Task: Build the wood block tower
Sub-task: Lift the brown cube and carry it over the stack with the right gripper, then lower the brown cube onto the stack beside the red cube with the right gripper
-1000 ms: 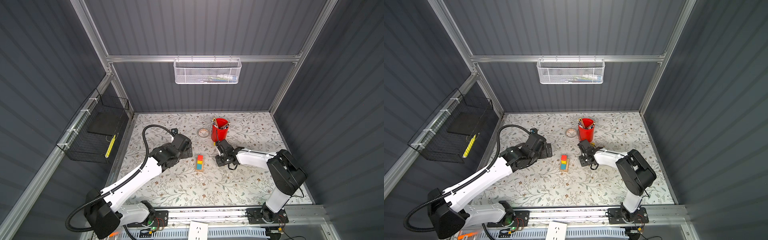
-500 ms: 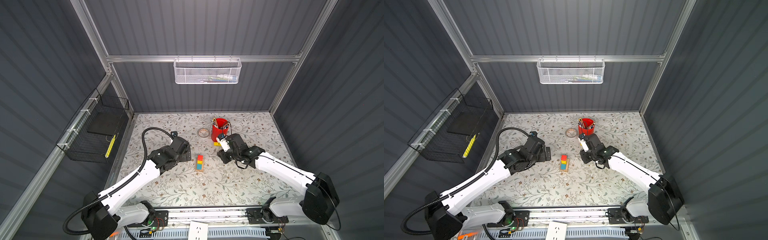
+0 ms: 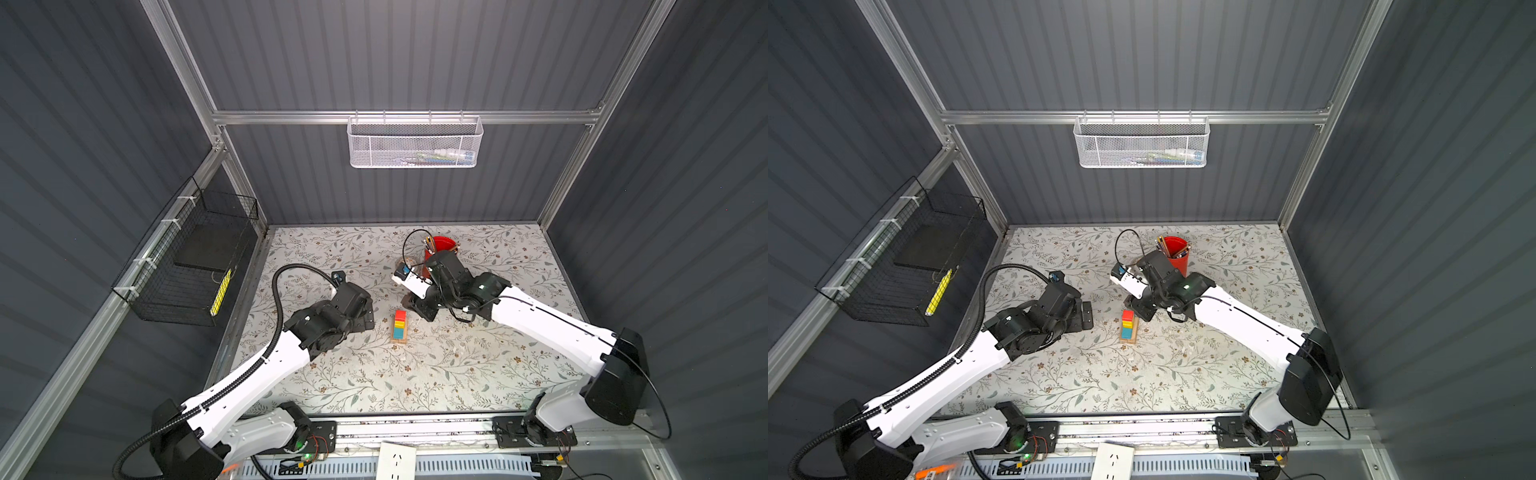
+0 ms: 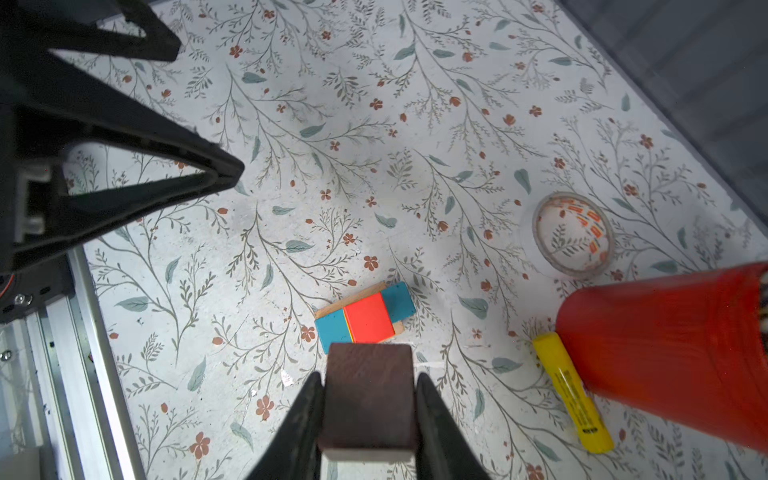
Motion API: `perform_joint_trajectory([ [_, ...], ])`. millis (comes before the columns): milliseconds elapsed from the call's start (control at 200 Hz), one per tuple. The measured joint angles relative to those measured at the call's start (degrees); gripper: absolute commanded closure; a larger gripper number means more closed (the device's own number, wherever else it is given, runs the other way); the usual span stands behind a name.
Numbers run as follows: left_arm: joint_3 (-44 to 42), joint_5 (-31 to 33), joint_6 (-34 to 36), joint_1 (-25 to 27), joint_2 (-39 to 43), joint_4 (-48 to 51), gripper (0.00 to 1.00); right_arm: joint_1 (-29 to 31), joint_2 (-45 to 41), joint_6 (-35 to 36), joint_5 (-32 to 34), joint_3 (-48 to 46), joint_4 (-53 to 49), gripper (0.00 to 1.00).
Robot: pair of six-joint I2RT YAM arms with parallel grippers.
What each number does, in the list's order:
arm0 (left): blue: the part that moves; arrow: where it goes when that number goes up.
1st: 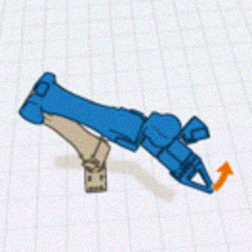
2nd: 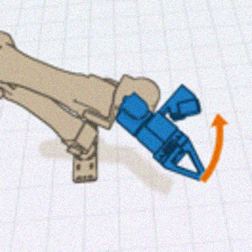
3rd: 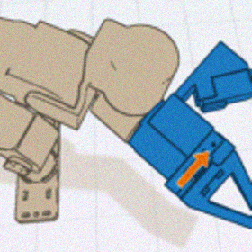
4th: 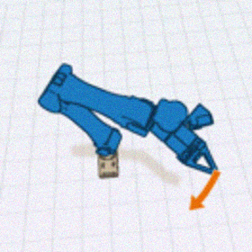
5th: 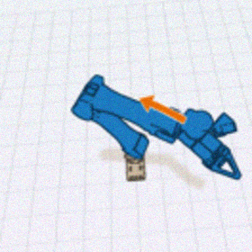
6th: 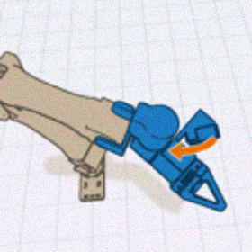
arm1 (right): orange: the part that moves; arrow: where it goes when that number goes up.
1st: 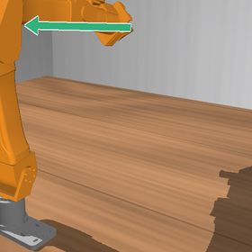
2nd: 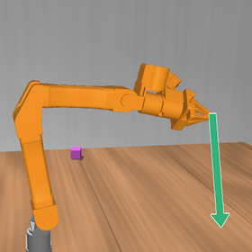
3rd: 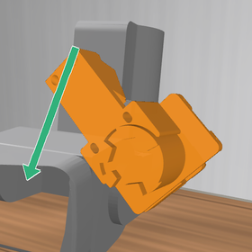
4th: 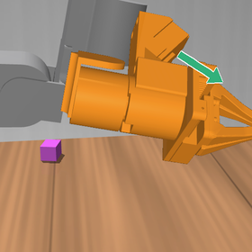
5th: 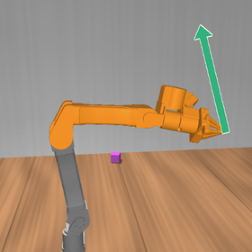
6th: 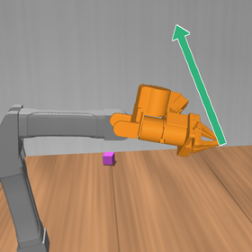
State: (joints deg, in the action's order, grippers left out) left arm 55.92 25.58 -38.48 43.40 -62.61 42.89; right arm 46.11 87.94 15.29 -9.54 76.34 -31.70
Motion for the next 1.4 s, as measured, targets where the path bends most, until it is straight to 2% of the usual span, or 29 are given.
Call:
perform_joint_trajectory([
  [315, -0.39, 1.53, -1.25, 0.00, 0.90, 1.88, 0.00, 0.04, 9.05, 8.28, -4.22, 8.17, -6.82, 0.91],
  [580, -0.74, 2.25, -1.88, 0.00, 0.96, 2.54, 0.00, 0.07, 14.88, 13.33, -3.85, 11.67, -10.51, 0.90],
  [1401, -0.76, 2.95, -2.27, -0.35, 1.01, 2.51, 0.00, 0.07, 20.96, 17.03, -1.60, 14.45, -13.66, 0.83],
])
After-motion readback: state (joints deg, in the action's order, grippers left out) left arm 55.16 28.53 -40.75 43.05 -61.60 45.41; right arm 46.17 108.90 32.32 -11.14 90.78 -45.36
